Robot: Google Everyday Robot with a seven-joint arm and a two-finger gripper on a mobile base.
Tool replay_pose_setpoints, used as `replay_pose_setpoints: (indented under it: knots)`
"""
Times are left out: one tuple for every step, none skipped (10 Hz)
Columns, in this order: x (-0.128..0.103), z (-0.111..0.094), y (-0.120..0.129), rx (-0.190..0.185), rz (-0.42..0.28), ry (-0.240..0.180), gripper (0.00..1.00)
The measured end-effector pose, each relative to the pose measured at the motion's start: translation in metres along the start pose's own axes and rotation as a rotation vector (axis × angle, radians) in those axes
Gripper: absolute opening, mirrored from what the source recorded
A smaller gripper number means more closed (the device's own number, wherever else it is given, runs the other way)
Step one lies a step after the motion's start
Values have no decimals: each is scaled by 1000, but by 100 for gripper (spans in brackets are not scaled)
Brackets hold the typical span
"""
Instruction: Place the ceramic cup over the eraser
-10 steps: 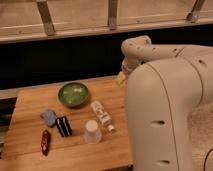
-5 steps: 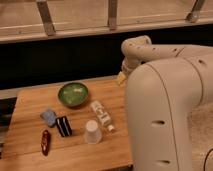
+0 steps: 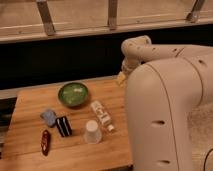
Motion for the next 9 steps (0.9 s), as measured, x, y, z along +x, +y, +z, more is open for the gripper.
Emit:
replay_pose_setpoints:
  knots:
    - [0,0,0,0,0,0,80]
    - [0,0,0,0,0,0,80]
    - [0,0,0,0,0,0,80]
    - [0,0,0,1,-1,-1,80]
    - [0,-2,1,5,-9,-8,80]
    - [-2,-7,7,7,-26,-24,80]
    - [-4,-12,19,11,-58,-39,80]
    - [-7,-19,38,9,-95,-56,80]
    - [-10,-26,59,5,-137,-74,80]
